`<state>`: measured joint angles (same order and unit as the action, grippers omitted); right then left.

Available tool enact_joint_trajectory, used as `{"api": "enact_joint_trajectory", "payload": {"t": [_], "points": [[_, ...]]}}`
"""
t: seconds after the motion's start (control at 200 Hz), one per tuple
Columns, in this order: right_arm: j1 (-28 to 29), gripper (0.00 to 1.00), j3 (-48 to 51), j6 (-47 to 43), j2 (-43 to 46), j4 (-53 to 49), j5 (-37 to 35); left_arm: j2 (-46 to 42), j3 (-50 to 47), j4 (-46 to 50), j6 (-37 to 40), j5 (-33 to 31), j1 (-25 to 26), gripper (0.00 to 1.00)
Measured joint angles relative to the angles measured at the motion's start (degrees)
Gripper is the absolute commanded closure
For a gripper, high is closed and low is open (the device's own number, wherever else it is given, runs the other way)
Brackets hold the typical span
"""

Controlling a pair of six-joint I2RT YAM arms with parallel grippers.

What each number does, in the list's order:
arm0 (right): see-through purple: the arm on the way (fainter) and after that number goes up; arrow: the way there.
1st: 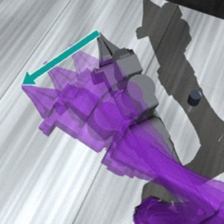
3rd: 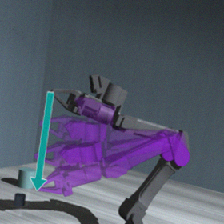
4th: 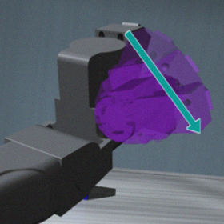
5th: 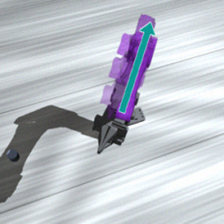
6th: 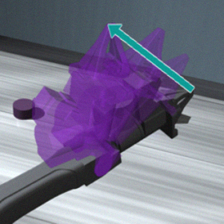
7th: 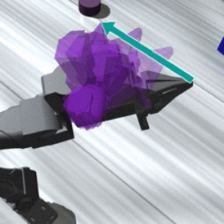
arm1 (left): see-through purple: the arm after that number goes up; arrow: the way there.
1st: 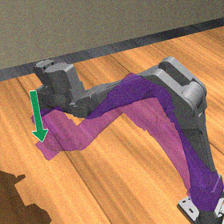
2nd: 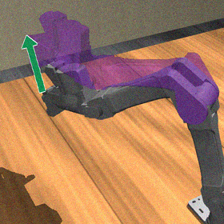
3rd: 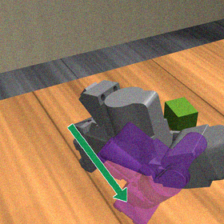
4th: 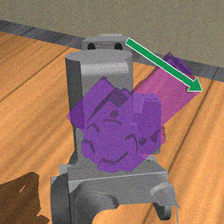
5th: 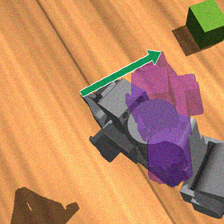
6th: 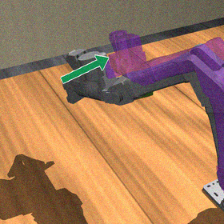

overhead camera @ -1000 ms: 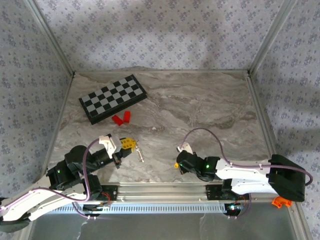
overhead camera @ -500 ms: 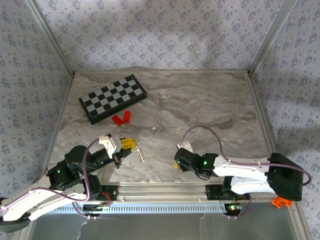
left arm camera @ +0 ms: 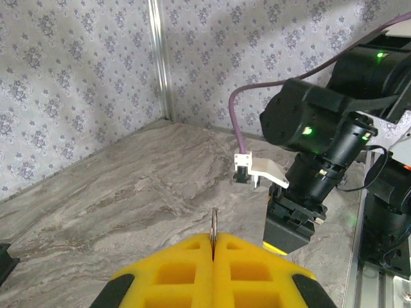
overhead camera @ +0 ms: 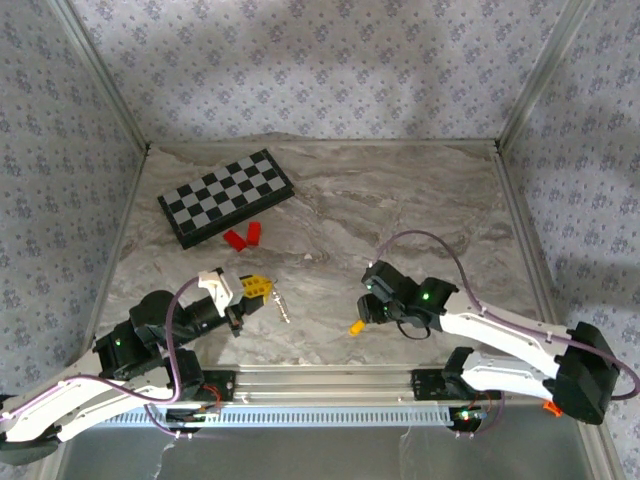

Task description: Put the keys on the keyring

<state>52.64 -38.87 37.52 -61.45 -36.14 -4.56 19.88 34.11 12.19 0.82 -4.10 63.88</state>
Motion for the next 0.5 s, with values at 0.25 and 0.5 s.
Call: {"api": "enact_joint_trajectory", "payload": {"t": [0.25,0.5], "points": [[-9.03,0.57,1.33,-2.89,-2.34,-0.52,11.13,0.0,0.0,0.0,0.02,0.04,0.0,1.0],[-13.97,0.6,3.67,-5.25,-7.74,4.31,19.15,0.0,0.0,0.0,0.04,0.2,0.0,1.0]]}}
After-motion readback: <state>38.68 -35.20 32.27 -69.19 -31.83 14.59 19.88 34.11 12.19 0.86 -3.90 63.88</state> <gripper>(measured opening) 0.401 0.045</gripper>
